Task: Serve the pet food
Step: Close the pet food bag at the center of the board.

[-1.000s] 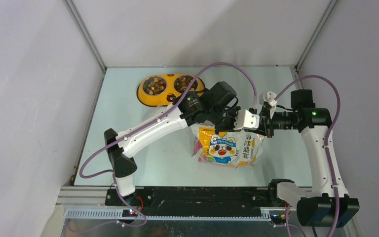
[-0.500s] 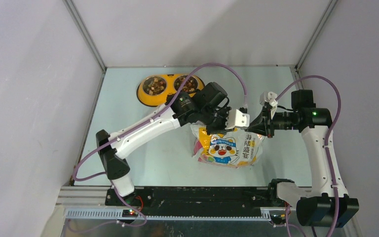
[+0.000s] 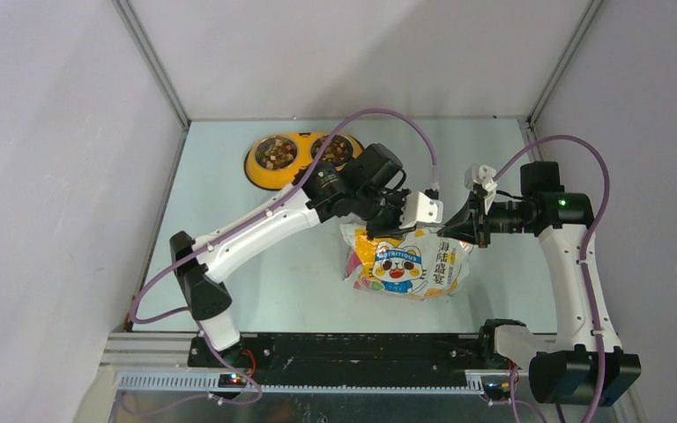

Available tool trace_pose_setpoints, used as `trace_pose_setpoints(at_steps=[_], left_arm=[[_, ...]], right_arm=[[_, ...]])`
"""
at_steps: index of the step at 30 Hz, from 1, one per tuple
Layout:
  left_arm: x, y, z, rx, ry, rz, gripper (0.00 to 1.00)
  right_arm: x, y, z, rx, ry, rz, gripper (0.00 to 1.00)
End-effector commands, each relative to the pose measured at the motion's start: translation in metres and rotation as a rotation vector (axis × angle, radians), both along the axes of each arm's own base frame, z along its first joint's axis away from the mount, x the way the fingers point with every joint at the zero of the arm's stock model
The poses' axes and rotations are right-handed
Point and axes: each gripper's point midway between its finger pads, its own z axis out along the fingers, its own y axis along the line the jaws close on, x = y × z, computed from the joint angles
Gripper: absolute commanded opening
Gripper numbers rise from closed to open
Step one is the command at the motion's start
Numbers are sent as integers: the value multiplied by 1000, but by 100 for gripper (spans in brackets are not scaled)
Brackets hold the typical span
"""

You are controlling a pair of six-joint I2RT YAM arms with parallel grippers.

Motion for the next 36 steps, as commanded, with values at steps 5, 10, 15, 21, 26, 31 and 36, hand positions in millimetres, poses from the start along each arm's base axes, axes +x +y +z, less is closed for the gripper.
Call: trace_pose_setpoints(at_steps=[5, 10, 15, 21, 26, 31, 36], left_arm=[[10, 30, 18, -10, -40, 71, 33], [10, 35, 13, 6, -45, 72, 1], [5, 38, 21, -9, -25, 42, 0], [22, 49, 17, 35, -68, 123, 26], [27, 66, -4, 93, -83, 153, 11], [27, 78, -6, 96, -73, 154, 0], [41, 88, 1, 82, -94, 218, 28]], right_arm=[[-2, 6, 23, 71, -61, 33, 0], [-2, 6, 22, 69, -62, 33, 0], [-3, 5, 22, 67, -61, 34, 0], [-3, 5, 21, 63, -63, 32, 0], [-3, 5, 21, 64, -67, 32, 0], [-3, 5, 21, 65, -65, 33, 0], [-3, 5, 21, 66, -65, 34, 0]])
